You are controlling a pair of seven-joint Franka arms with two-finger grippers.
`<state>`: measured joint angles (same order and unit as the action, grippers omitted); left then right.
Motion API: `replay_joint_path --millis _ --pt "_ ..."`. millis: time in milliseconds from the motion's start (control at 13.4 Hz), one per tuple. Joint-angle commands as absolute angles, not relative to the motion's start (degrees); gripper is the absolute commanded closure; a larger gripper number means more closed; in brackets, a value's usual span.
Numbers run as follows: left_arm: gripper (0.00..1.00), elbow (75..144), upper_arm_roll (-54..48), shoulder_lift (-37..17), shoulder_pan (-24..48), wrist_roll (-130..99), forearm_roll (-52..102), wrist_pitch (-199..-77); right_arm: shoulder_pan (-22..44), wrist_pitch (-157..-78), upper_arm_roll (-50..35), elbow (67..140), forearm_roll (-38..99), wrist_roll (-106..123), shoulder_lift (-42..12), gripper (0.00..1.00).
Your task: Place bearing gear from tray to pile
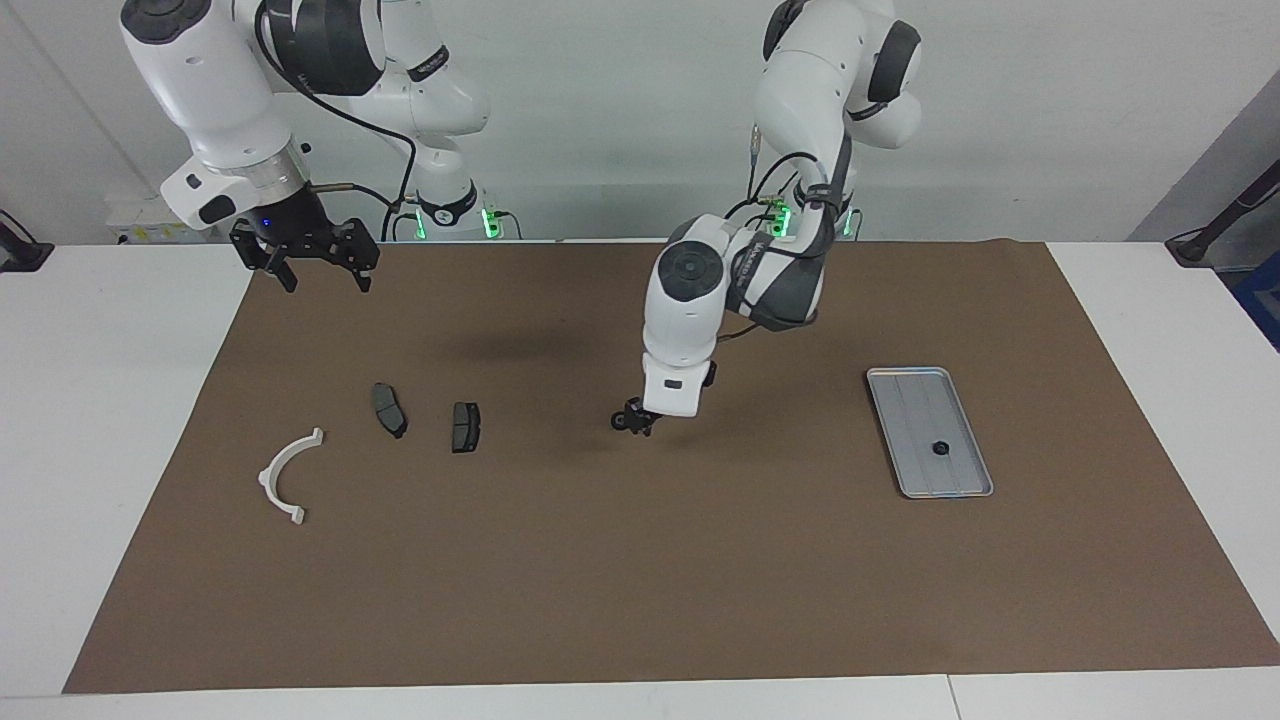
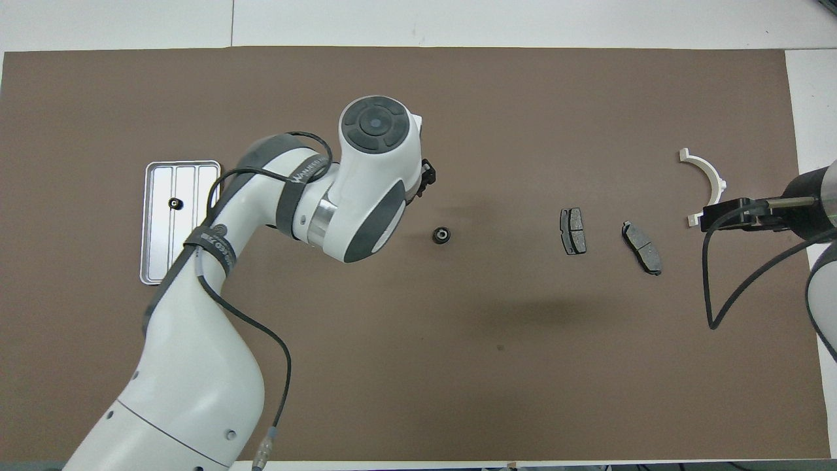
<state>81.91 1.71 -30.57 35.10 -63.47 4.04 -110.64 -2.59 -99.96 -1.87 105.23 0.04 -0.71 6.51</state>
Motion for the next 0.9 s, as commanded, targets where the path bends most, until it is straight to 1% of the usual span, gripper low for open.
replay_joint_path --millis 0,225,300,449,599,824 --pt "0.13 86.65 1.49 -27.08 30.69 -56.46 4.48 -108.64 -2.99 -104.75 -2.55 105.12 0.97 1.32 3.1 0.0" --pt "0.13 92.61 1.49 -21.9 23.76 -43.12 4.57 -108.19 -1.68 -105.73 -2.9 96.98 0.62 0.79 -5.86 0.0" --pt "0.13 94.29 1.49 -21.01 21.29 -37.76 4.48 -108.54 0.33 -105.82 -2.9 94.07 0.27 0.27 -8.93 0.0" --pt "0.13 95.18 1.58 -20.74 16.28 -27.03 4.4 -109.07 2.45 -105.82 -2.9 89.58 -0.09 -3.67 -14.04 0.01" --pt "0.14 95.45 1.93 -20.74 12.49 -21.91 1.95 -109.07 6.48 -107.04 -2.9 88.42 -0.96 -8.06 -17.04 0.01" --pt "0.15 97.9 1.93 -20.3 8.01 -14.96 -0.26 -112.3 12.28 -110.82 -2.9 88.42 -1.58 -17.2 -19.33 0.01"
